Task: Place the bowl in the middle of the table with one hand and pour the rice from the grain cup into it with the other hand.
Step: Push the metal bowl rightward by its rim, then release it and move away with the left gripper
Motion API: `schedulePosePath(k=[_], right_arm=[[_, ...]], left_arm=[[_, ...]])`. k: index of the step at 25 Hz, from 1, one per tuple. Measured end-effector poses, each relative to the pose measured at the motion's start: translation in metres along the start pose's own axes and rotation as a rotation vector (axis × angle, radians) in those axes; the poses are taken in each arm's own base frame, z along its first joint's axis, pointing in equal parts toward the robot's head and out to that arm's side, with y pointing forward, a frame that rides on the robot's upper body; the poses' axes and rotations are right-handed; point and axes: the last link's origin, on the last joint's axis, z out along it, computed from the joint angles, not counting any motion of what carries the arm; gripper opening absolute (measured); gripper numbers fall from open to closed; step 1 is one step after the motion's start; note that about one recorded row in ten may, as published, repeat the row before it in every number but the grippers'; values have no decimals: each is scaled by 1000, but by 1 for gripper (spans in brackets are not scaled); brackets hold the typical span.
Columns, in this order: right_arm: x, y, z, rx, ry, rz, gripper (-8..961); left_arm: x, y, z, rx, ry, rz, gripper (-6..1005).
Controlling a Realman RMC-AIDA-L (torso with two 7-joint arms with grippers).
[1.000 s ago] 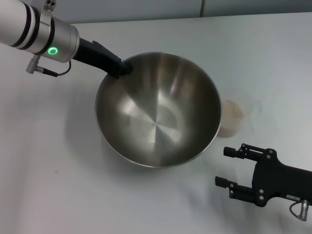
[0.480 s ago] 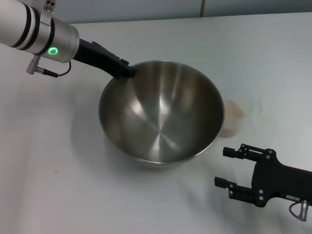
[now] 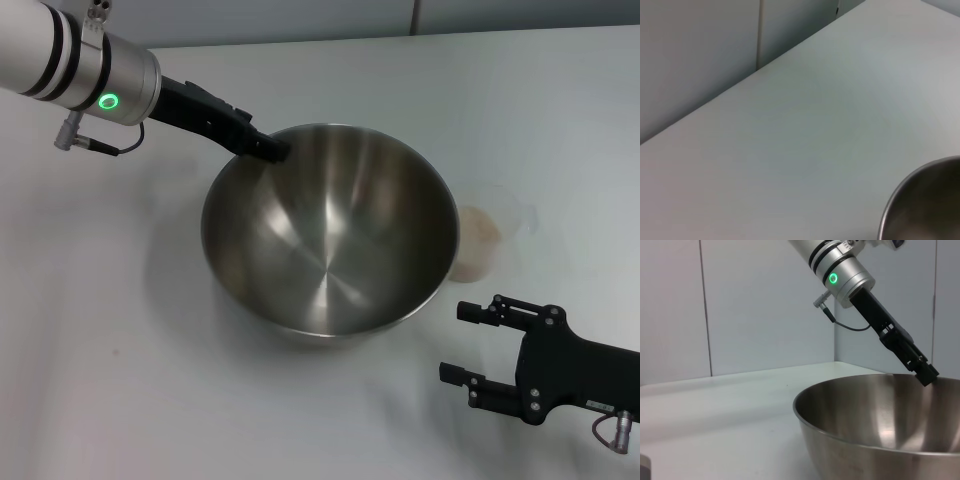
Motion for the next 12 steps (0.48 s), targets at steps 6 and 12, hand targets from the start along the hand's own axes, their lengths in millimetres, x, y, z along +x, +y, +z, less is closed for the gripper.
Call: schedulePosePath(k=[6,12], right_arm=[[0,0,0,2,0,1,687],[0,0,0,2,0,1,686]], left_arm=[[1,0,0,-1,-1,3,753],[0,0,0,-1,-2,3,868]])
